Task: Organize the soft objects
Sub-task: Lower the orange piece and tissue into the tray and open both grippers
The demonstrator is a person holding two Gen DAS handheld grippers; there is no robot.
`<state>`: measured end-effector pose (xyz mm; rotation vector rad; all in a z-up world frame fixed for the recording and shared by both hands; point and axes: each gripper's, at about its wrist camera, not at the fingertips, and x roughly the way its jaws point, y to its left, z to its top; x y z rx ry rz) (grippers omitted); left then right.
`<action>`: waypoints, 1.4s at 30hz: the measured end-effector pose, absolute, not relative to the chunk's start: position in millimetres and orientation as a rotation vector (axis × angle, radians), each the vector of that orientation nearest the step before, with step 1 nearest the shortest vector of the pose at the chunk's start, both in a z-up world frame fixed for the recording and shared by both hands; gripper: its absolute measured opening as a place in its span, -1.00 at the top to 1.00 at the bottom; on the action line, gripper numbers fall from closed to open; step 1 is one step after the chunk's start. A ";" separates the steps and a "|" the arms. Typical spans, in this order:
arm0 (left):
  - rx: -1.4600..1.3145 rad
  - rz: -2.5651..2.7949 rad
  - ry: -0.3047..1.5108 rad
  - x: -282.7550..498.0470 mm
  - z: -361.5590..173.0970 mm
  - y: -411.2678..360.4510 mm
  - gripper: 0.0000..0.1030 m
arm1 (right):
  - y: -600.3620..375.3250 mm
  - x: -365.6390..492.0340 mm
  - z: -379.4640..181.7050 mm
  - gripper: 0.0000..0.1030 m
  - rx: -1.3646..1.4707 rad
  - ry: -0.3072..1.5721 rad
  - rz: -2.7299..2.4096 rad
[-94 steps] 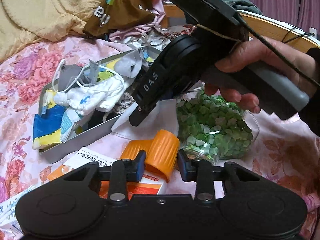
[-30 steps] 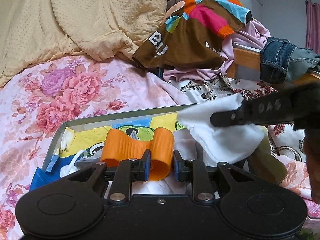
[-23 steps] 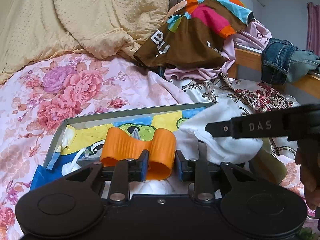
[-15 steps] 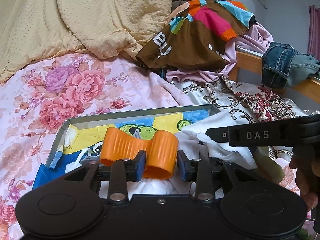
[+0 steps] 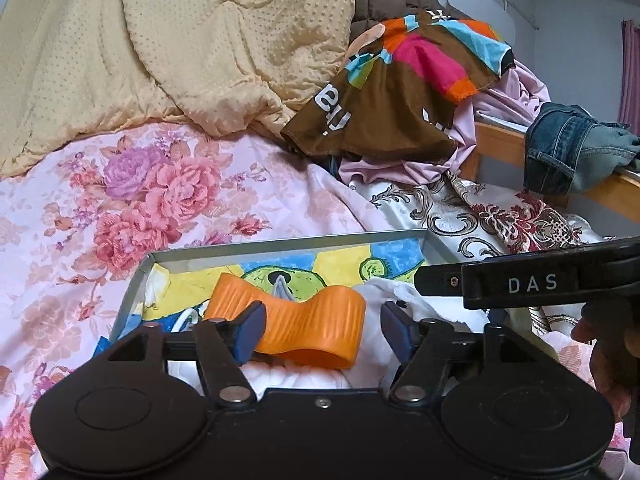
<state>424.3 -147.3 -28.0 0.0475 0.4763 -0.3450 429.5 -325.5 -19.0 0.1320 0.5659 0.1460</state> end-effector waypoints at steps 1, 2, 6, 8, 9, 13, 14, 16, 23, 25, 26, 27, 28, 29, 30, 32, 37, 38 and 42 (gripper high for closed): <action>0.052 -0.342 0.473 422.9 -26.4 -146.8 -0.32 | -326.3 428.5 -17.9 -0.61 0.136 0.563 0.147; 0.057 -0.337 0.469 421.5 -24.8 -146.3 -0.34 | -326.9 427.7 -16.9 -0.62 0.138 0.560 0.147; 0.049 -0.307 0.457 415.3 -17.1 -140.6 -0.53 | -329.4 421.8 -11.5 -0.70 0.138 0.543 0.142; 0.036 -0.292 0.449 411.9 -12.1 -136.7 -0.57 | -330.4 416.9 -8.0 -0.74 0.138 0.529 0.137; 0.030 -0.286 0.447 410.7 -9.4 -134.6 -0.59 | -330.9 414.3 -6.3 -0.76 0.138 0.524 0.136; 0.006 -0.250 0.429 402.3 2.1 -127.3 -0.82 | -332.4 402.3 1.7 -0.84 0.140 0.493 0.134; 0.001 -0.240 0.422 399.5 5.2 -125.7 -0.85 | -332.7 398.7 4.0 -0.86 0.139 0.486 0.134; -0.006 -0.234 0.410 393.8 11.5 -122.6 -0.92 | -333.7 393.1 7.7 -0.89 0.141 0.480 0.132; -0.012 -0.211 0.386 372.1 28.8 -116.6 -0.98 | -337.3 369.6 17.4 -0.99 0.162 0.448 0.133; -0.018 -0.204 0.385 365.9 31.4 -115.0 -0.98 | -335.5 361.3 20.1 -0.99 0.154 0.437 0.135; -0.018 -0.200 0.384 362.5 32.8 -114.5 -0.98 | -334.5 357.0 21.9 -0.99 0.148 0.430 0.136; -0.016 -0.197 0.382 359.3 33.9 -114.2 -0.98 | -333.6 352.8 23.8 -0.99 0.143 0.422 0.137; -0.015 -0.193 0.379 356.2 35.1 -114.0 -0.98 | -332.7 348.4 25.5 -0.99 0.140 0.412 0.136; -0.015 -0.190 0.377 353.1 35.9 -113.7 -0.98 | -331.7 343.5 27.4 -0.99 0.138 0.400 0.133; -0.016 -0.188 0.376 350.0 36.8 -113.1 -0.98 | -331.1 338.3 29.4 -0.99 0.139 0.387 0.130; -0.023 -0.184 0.373 343.0 38.6 -111.7 -0.98 | -330.9 329.0 32.3 -0.99 0.145 0.365 0.125; -0.032 -0.175 0.363 324.3 41.5 -110.1 -0.98 | -332.0 306.8 36.2 -0.99 0.165 0.324 0.114; -0.034 -0.167 0.353 319.1 41.7 -109.8 -0.98 | -331.8 303.3 36.7 -0.99 0.163 0.319 0.113; -0.045 -0.137 0.324 297.9 42.6 -106.7 -0.98 | -329.4 290.4 38.4 -0.99 0.136 0.303 0.112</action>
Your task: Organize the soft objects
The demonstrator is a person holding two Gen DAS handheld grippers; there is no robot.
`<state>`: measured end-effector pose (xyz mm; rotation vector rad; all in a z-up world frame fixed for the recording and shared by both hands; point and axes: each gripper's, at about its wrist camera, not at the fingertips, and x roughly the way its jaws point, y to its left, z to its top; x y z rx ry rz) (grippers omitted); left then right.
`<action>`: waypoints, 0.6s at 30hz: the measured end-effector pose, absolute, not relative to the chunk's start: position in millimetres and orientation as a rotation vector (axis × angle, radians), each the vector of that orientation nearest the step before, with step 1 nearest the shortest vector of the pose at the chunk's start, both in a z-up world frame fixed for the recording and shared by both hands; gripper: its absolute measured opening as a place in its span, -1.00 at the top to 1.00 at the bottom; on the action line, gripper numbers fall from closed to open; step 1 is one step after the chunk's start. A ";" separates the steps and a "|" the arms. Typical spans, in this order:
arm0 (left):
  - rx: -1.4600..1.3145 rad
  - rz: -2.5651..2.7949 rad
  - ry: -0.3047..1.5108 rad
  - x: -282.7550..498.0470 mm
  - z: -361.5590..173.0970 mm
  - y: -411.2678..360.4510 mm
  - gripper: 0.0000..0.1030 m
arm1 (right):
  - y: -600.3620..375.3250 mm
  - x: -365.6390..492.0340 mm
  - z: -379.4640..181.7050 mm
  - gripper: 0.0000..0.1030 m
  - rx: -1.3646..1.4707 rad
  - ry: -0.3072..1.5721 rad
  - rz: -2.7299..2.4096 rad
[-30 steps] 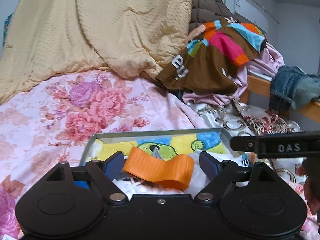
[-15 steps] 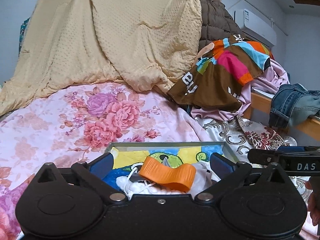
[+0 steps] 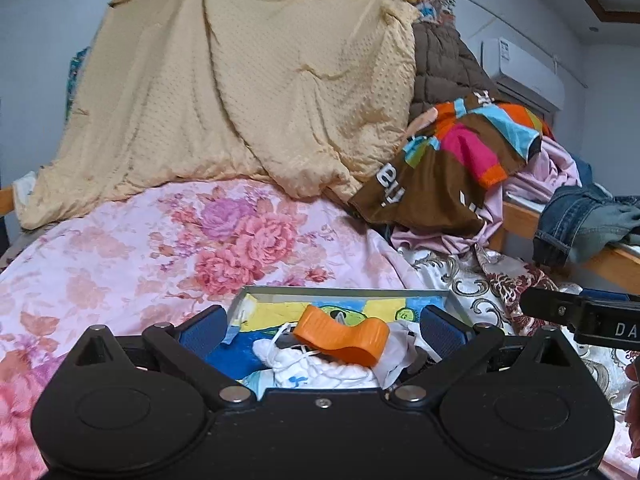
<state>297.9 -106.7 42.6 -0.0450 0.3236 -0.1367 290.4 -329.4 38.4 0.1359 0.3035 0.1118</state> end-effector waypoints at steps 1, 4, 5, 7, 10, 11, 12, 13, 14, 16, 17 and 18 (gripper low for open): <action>-0.050 -0.135 0.317 292.9 43.3 -105.6 -0.98 | -328.7 286.8 38.5 -0.99 0.134 0.299 0.111; -0.054 -0.123 0.303 280.3 45.4 -102.1 -0.98 | -326.4 275.1 37.9 -0.99 0.138 0.284 0.111; -0.055 -0.120 0.298 277.2 46.3 -101.1 -0.98 | -325.8 271.4 37.4 -0.99 0.137 0.279 0.110; -0.060 -0.112 0.290 270.1 47.6 -98.9 -0.98 | -323.6 262.5 35.8 -0.99 0.131 0.270 0.107; -0.069 -0.104 0.291 259.3 47.3 -95.4 -0.98 | -319.9 252.6 33.3 -0.99 0.117 0.266 0.111; -0.071 -0.102 0.294 256.0 46.8 -94.0 -0.98 | -318.3 249.7 32.5 -0.99 0.112 0.269 0.114; -0.072 -0.100 0.295 252.3 45.8 -92.6 -0.98 | -316.9 246.8 31.9 -0.99 0.109 0.270 0.117; -0.073 -0.098 0.296 249.1 44.7 -90.9 -0.98 | -315.5 244.0 31.2 -0.99 0.107 0.270 0.118; -0.075 -0.095 0.296 244.0 42.9 -89.2 -0.98 | -313.6 240.8 30.5 -0.99 0.105 0.270 0.119; -0.082 -0.085 0.300 234.4 38.8 -86.1 -0.98 | -310.1 233.8 28.7 -0.99 0.102 0.270 0.120; -0.089 -0.076 0.299 228.8 36.4 -84.2 -0.98 | -308.4 230.4 27.6 -0.99 0.101 0.270 0.118; -0.098 -0.066 0.294 222.7 33.8 -82.0 -0.98 | -307.6 227.6 26.7 -0.99 0.101 0.269 0.118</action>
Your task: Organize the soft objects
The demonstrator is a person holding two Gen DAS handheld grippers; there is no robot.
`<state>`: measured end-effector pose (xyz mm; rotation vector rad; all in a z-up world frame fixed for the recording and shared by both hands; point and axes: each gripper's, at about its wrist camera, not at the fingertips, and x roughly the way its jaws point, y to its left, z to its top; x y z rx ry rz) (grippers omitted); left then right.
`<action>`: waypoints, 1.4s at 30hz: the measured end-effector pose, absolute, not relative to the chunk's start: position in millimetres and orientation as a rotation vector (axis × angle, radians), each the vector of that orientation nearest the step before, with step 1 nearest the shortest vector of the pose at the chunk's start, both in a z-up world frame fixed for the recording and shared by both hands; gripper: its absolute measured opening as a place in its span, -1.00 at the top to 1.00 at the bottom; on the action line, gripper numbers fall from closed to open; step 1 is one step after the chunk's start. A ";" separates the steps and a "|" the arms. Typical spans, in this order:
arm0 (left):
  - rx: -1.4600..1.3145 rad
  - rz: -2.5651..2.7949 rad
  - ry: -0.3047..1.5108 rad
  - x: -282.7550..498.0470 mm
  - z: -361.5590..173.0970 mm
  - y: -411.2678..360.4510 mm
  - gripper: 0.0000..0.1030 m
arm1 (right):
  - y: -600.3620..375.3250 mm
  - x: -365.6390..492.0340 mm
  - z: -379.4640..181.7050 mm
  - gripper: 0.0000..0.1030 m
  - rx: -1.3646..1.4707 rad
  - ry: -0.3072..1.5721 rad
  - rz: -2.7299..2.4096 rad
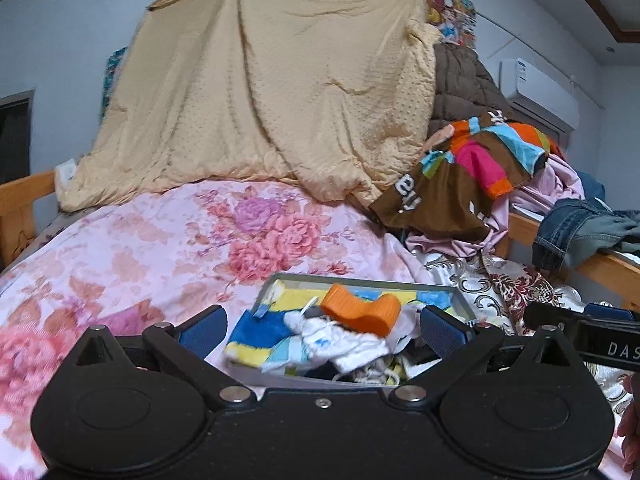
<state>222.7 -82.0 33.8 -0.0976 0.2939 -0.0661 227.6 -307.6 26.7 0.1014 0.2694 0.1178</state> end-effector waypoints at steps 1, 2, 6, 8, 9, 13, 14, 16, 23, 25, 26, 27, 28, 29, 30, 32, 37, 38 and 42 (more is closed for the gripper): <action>-0.106 -0.056 0.291 216.5 30.8 -80.1 -0.98 | -305.7 223.9 25.7 -0.99 0.103 0.270 0.118; -0.112 -0.050 0.293 212.3 28.5 -78.6 -0.98 | -304.2 220.6 25.0 -0.99 0.103 0.271 0.118; -0.116 -0.032 0.299 198.4 22.8 -74.8 -0.98 | -297.0 206.4 21.8 -0.99 0.097 0.272 0.120; -0.128 -0.028 0.296 192.4 22.4 -72.2 -0.98 | -293.3 199.8 19.8 -0.99 0.097 0.274 0.124; -0.133 -0.026 0.294 189.3 22.6 -71.5 -0.98 | -291.3 196.3 18.2 -0.99 0.095 0.277 0.126; -0.138 -0.026 0.290 177.2 21.8 -67.7 -0.98 | -284.8 184.2 12.7 -0.99 0.090 0.288 0.124; -0.140 -0.025 0.290 173.7 21.4 -66.7 -0.98 | -283.3 181.2 11.2 -0.99 0.090 0.292 0.123; -0.146 -0.025 0.290 168.3 20.2 -64.2 -0.98 | -281.2 176.1 9.3 -0.99 0.091 0.295 0.120; -0.158 -0.015 0.298 153.4 14.4 -54.0 -0.98 | -279.4 162.4 4.7 -0.99 0.106 0.310 0.109; -0.163 -0.012 0.302 150.0 12.9 -50.2 -0.98 | -278.8 159.3 2.4 -0.99 0.106 0.320 0.105; -0.164 -0.010 0.305 148.3 11.7 -48.7 -0.98 | -278.1 157.7 1.3 -0.99 0.106 0.323 0.102; -0.165 -0.009 0.307 146.5 10.3 -47.1 -0.98 | -277.7 156.4 0.4 -0.99 0.106 0.326 0.099; -0.165 -0.008 0.309 145.3 9.2 -45.6 -0.98 | -276.9 155.0 -0.3 -0.99 0.106 0.329 0.097; -0.165 -0.007 0.311 143.7 7.8 -44.0 -0.98 | -276.2 153.5 -0.9 -0.99 0.106 0.330 0.094; -0.164 -0.004 0.316 142.4 6.5 -42.6 -0.98 | -275.4 151.8 -1.4 -0.99 0.106 0.331 0.091; -0.168 -0.003 0.324 140.1 4.6 -39.9 -0.98 | -273.6 149.2 -1.8 -0.99 0.105 0.333 0.087; -0.153 -0.018 0.346 136.2 -0.7 -36.9 -0.98 | -271.0 144.1 -3.0 -0.99 0.104 0.334 0.076; -0.143 -0.019 0.349 135.8 -1.2 -37.0 -0.98 | -270.6 143.0 -4.2 -0.99 0.105 0.338 0.075; -0.123 -0.023 0.354 134.1 -3.0 -35.1 -0.98 | -270.0 143.9 -9.5 -0.99 0.123 0.375 0.070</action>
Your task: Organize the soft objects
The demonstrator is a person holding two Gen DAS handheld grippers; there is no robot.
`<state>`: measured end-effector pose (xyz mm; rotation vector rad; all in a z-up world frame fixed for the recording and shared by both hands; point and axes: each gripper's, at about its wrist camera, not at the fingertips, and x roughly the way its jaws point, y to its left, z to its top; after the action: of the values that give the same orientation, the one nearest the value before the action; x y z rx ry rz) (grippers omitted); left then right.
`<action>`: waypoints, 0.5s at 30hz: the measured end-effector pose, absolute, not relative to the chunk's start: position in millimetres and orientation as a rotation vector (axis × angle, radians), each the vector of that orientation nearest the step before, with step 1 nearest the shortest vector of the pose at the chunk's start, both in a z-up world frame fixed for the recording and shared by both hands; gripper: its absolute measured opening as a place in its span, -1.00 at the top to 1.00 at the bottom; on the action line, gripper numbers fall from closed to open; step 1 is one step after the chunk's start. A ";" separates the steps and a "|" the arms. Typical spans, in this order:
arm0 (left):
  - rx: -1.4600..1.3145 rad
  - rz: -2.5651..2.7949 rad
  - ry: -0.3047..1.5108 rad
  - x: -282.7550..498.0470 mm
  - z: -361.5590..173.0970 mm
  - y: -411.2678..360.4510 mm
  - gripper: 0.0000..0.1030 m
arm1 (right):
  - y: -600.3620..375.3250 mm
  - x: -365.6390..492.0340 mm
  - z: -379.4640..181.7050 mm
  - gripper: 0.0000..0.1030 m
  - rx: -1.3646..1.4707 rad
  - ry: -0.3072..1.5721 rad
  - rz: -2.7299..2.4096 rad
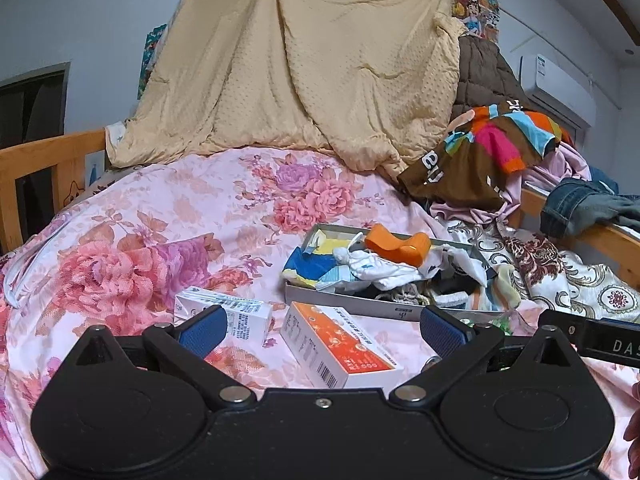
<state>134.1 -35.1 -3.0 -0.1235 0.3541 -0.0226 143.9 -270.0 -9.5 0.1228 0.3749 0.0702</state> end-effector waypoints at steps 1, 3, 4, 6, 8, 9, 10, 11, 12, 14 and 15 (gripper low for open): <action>-0.122 -0.022 0.355 133.8 -3.6 -34.0 -0.98 | -269.6 144.2 -10.7 -0.99 0.125 0.382 0.065; -0.121 -0.022 0.361 134.3 -4.7 -31.8 -0.98 | -269.4 142.3 -12.8 -0.99 0.126 0.386 0.057; -0.119 -0.022 0.362 134.7 -4.9 -30.7 -0.98 | -269.4 141.2 -13.5 -0.99 0.127 0.387 0.054; -0.114 -0.023 0.362 135.2 -5.7 -28.9 -0.98 | -269.6 139.7 -14.9 -0.99 0.129 0.390 0.047; -0.109 -0.029 0.369 135.4 -6.3 -28.7 -0.98 | -269.3 139.0 -16.5 -0.99 0.132 0.397 0.040; -0.104 -0.033 0.372 135.4 -7.4 -28.1 -0.98 | -268.8 138.8 -17.3 -0.99 0.132 0.402 0.037; -0.100 -0.038 0.375 135.3 -8.8 -27.3 -0.98 | -267.8 138.4 -18.5 -0.99 0.131 0.407 0.031; -0.095 -0.044 0.381 135.4 -10.3 -26.5 -0.98 | -266.5 138.1 -19.5 -0.99 0.128 0.412 0.026; -0.089 -0.050 0.386 135.5 -11.8 -26.0 -0.98 | -265.3 137.5 -20.3 -0.99 0.124 0.417 0.023; -0.080 -0.057 0.393 135.8 -14.7 -24.2 -0.98 | -262.1 135.9 -22.3 -0.99 0.115 0.425 0.020; -0.080 -0.059 0.397 135.8 -16.0 -23.1 -0.98 | -260.2 134.8 -23.1 -0.99 0.109 0.426 0.019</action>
<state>135.8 -23.1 -16.0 -0.0799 0.3966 -0.0589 134.8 -260.2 -23.1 0.1093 0.4258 0.0188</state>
